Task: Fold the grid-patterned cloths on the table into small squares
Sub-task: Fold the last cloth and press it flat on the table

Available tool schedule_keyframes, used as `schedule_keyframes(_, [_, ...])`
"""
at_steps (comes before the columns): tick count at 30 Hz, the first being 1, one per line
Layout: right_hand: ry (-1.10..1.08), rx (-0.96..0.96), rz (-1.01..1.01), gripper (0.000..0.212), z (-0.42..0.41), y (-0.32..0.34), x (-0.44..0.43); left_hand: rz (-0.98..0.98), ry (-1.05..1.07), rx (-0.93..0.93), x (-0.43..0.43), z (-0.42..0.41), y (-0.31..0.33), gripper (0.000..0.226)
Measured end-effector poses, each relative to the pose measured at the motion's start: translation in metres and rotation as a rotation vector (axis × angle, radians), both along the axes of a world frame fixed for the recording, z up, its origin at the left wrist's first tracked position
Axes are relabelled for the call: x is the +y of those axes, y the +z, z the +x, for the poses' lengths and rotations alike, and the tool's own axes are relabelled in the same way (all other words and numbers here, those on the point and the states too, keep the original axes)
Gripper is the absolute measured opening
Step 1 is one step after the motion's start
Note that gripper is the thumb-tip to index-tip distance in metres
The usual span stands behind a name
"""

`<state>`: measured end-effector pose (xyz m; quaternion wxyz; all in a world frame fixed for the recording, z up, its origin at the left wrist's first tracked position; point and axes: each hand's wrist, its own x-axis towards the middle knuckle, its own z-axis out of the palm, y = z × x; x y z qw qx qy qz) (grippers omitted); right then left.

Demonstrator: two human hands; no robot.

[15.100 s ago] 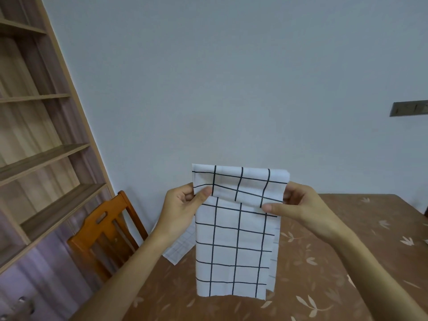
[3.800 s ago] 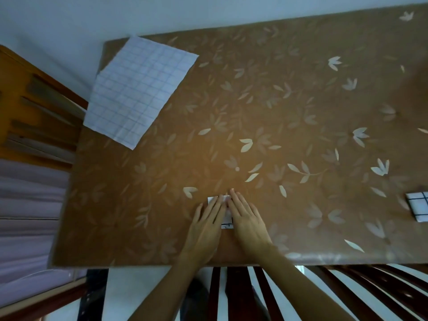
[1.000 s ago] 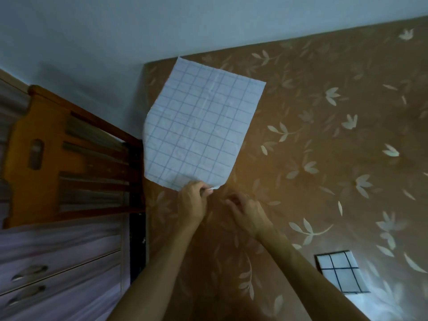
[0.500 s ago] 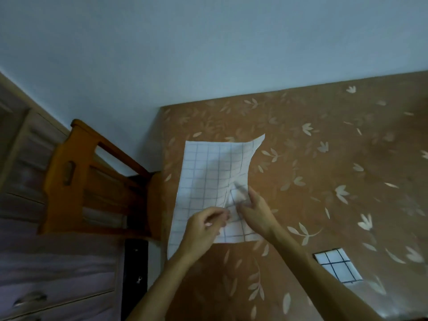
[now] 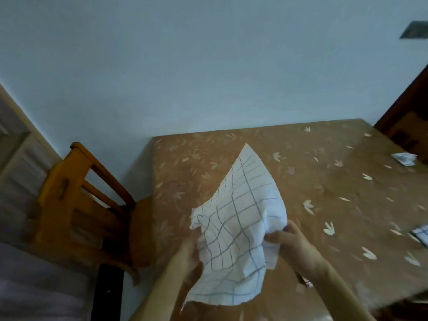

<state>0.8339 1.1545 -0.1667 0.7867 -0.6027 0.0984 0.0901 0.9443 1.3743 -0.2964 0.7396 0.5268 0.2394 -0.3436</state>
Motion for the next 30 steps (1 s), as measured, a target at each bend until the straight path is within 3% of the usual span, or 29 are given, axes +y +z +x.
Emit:
schedule_keyframes(2, [-0.044,0.043,0.152,0.052,-0.025,-0.003,-0.011,-0.177,0.034,-0.039,-0.003,0.005,0.015,0.023])
schedule_keyframes(4, [-0.097,0.092,0.26,0.076,-0.039,-0.005,-0.016,-0.094,-0.04,-0.17,0.005,0.016,0.031,0.021])
schedule_keyframes(7, [-0.195,0.139,0.199,0.058,-0.033,-0.019,-0.022,-0.04,-0.179,-0.279,0.028,0.023,0.038,0.042])
schedule_keyframes(10, [-0.266,0.139,-0.011,0.046,-0.008,-0.031,-0.015,-0.03,-0.26,-0.31,0.051,0.018,0.043,0.027])
schedule_keyframes(13, [-0.276,0.082,-0.189,0.028,0.015,-0.033,-0.004,-0.079,-0.303,-0.318,0.071,0.017,0.048,0.033])
schedule_keyframes(17, [-0.19,-0.014,-0.253,0.027,0.03,-0.011,0.008,0.011,-0.227,-0.394,0.095,0.03,0.077,0.042])
schedule_keyframes(21, [-0.152,-0.155,-0.261,0.023,0.042,0.019,0.007,0.182,-0.204,-0.59,0.119,0.041,0.115,0.03])
schedule_keyframes(26, [-0.259,-0.32,-0.236,0.023,0.059,0.061,0.003,0.11,-0.058,-0.7,0.15,0.048,0.164,0.023])
schedule_keyframes(30, [-0.201,-0.362,-0.246,0.031,0.074,0.085,0.002,0.117,-0.069,-0.77,0.163,0.051,0.185,0.027])
